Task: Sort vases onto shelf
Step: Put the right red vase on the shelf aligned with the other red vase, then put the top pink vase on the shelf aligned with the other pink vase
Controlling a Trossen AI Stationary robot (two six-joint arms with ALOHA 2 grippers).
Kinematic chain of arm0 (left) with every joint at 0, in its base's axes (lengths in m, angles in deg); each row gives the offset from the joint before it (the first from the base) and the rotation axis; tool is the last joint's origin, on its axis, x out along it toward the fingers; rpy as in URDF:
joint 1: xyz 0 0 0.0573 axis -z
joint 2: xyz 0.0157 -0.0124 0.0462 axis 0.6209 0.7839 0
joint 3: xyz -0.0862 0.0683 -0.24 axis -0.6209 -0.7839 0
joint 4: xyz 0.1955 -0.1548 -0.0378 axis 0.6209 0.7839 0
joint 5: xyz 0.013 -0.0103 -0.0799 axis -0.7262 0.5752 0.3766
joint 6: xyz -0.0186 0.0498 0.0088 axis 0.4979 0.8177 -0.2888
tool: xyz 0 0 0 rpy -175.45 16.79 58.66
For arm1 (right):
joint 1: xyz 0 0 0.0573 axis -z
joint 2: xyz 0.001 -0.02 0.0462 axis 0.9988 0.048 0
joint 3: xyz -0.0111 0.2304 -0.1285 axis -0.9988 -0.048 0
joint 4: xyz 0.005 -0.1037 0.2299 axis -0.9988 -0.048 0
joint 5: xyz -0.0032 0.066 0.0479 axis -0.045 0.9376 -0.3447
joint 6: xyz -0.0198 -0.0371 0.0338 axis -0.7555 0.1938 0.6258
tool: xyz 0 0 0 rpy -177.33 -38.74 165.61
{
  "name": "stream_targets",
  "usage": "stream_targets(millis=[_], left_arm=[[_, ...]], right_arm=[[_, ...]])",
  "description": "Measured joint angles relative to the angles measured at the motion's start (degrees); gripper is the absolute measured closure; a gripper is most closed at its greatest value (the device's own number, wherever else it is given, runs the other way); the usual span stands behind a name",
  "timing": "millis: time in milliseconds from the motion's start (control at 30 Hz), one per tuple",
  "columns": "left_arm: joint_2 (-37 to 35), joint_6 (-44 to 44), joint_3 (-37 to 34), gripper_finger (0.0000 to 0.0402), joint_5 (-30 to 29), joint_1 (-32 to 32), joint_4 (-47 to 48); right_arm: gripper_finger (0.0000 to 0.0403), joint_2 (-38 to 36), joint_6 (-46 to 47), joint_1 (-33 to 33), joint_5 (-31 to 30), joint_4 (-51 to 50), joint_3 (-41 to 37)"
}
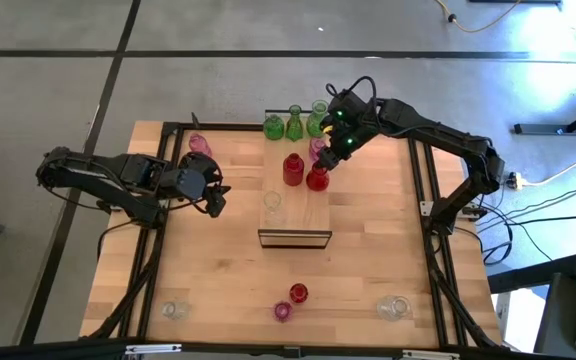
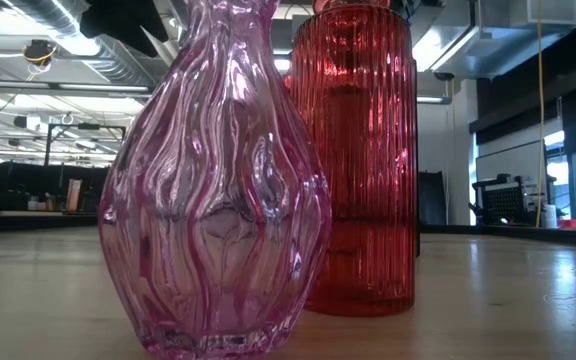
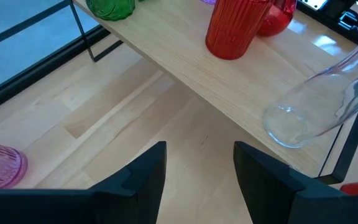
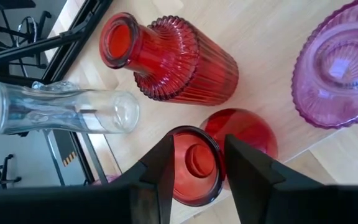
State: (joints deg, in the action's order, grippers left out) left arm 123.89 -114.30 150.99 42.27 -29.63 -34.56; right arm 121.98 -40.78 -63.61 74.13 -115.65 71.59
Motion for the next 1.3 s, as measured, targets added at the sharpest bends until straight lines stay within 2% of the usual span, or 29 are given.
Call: stream_targets(millis=[500, 667, 900, 967, 1100, 1167, 1300], left_arm=[[0.0, -0.07, 0.0, 0.0221, 0.0, 0.0, 0.02], [0.0, -0.1, -0.02, 0.0221, 0.19, 0.01, 0.03], [-0.02, -2.06, -0.02, 0.0221, 6.46, 1.21, 1.83], [-0.02, -6.02, -0.02, 0.0221, 3.21, 2.4, 5.64], [-0.02, -17.24, -0.02, 0.0221, -8.73, 3.65, 16.48], [-0.04, -21.25, -0.04, 0.0221, -12.82, 3.26, 19.78], [-0.04, -19.6, -0.04, 0.0221, -16.08, -0.12, 20.92]], right_arm=[[0.0281, -1.43, -0.35, 0.02, -4.8, 0.98, 1.21], [0.0281, -1.87, -2.09, 0.02, -9.53, -2.75, 8.28], [0.0281, -3.43, -6.64, -0.04, -18.8, -13.58, 19.37], [0.0281, -5.37, -7.58, -0.04, -21.29, -15.91, 19.71], [0.0281, -10.18, -7.7, -0.04, -26.84, -18.44, 17.8], [0.0281, -12.52, -6.6, -0.04, -28.63, -18.8, 16.65], [0.0281, -17.02, -4.59, -0.04, -30.57, -19.15, 13.54]])
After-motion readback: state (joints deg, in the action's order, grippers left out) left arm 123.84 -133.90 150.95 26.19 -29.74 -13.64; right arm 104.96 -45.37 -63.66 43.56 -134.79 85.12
